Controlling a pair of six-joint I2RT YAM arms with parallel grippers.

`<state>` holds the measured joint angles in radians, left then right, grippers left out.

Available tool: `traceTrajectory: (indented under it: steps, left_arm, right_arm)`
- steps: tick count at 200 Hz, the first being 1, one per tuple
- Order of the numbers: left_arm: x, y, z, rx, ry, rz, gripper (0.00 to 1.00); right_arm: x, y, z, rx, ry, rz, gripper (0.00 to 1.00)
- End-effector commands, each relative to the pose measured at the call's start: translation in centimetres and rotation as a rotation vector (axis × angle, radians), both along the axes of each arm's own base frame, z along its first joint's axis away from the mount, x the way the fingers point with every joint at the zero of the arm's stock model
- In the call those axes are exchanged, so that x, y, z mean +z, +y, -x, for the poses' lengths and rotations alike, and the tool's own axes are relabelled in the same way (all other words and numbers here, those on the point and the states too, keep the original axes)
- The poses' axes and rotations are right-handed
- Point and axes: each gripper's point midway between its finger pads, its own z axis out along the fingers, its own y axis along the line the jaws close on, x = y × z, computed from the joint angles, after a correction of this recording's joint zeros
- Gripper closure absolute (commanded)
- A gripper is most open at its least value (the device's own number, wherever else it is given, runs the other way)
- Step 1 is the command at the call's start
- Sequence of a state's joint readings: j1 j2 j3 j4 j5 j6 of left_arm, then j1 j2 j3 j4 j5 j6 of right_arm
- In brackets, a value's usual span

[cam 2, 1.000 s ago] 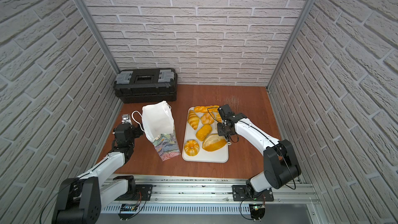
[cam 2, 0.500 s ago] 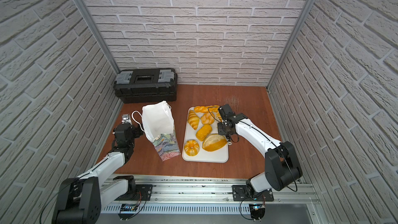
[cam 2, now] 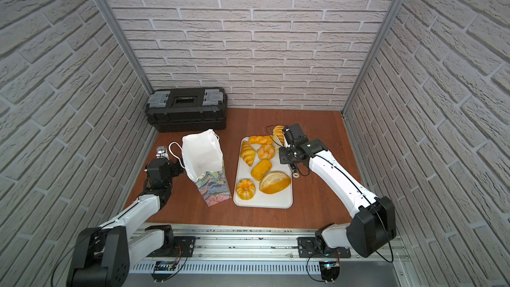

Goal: Pack bread into a paper bag
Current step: Pick up the fake bread from the plate, then place the fake bread in the paper bag.

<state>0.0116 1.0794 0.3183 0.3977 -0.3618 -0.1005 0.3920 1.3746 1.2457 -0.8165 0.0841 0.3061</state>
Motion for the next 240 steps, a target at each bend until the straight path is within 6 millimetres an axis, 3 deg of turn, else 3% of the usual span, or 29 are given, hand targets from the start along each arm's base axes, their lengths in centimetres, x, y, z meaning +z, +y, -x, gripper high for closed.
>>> traceTrajectory:
  steps: [1, 108, 174, 216, 240]
  left_arm:
    - [0.5, 0.1, -0.2, 0.005, -0.037, -0.005, 0.02]
    - [0.6, 0.1, -0.1, 0.007, -0.038, -0.006, 0.02]
    - [0.7, 0.2, 0.0, 0.014, -0.043, -0.006, 0.02]
    - [0.7, 0.4, 0.1, 0.027, -0.046, -0.007, 0.02]
    - [0.8, 0.6, 0.1, 0.034, -0.048, -0.006, 0.02]
  right_arm:
    - [4.3, 2.0, -0.8, 0.078, -0.106, -0.05, 0.98]
    - [16.5, 11.5, -2.8, 0.347, -0.324, -0.147, 0.98]
    - [22.6, 17.5, -1.7, 0.516, -0.425, -0.177, 0.98]
    - [24.9, 21.1, 0.6, 0.614, -0.462, -0.222, 0.98]
    - [24.4, 22.8, 2.3, 0.66, -0.446, -0.225, 0.98]
